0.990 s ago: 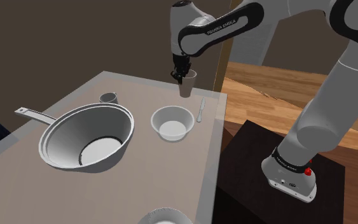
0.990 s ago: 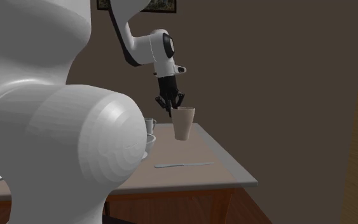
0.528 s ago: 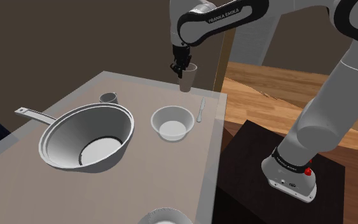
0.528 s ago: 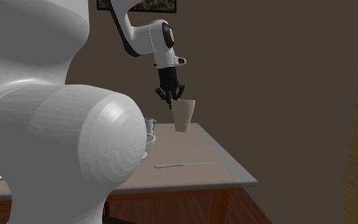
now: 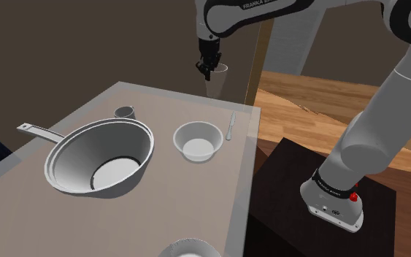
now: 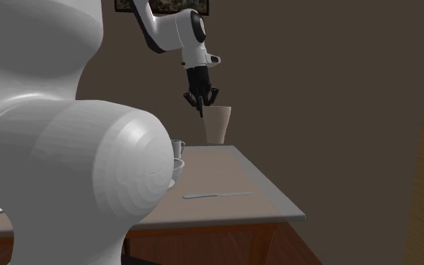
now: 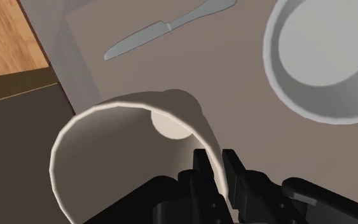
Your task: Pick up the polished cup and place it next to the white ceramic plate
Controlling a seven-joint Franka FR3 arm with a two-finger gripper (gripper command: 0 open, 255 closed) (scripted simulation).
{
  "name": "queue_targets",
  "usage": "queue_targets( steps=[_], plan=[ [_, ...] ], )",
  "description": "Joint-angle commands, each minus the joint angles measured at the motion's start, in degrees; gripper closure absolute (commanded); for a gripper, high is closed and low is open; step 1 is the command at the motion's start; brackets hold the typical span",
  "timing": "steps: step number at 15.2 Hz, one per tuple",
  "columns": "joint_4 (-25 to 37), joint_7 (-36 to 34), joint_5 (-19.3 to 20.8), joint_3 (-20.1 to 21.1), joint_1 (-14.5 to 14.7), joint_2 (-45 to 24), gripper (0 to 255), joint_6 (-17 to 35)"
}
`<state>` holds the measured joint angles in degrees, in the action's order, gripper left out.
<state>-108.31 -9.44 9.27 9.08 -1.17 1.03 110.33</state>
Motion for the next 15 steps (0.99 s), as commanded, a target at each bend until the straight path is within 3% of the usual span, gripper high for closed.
queue_targets(
  steps=[1,8,15],
  plan=[
    [1.53,0.18,-0.09,0.04,0.04,0.02,255,-1.54],
    [6.64,0.94,-0.34,0.10,0.09,0.14,255,-6.73],
    [-2.08,-6.25,-2.00,4.11,3.72,8.35,255,-7.13]
  ],
)
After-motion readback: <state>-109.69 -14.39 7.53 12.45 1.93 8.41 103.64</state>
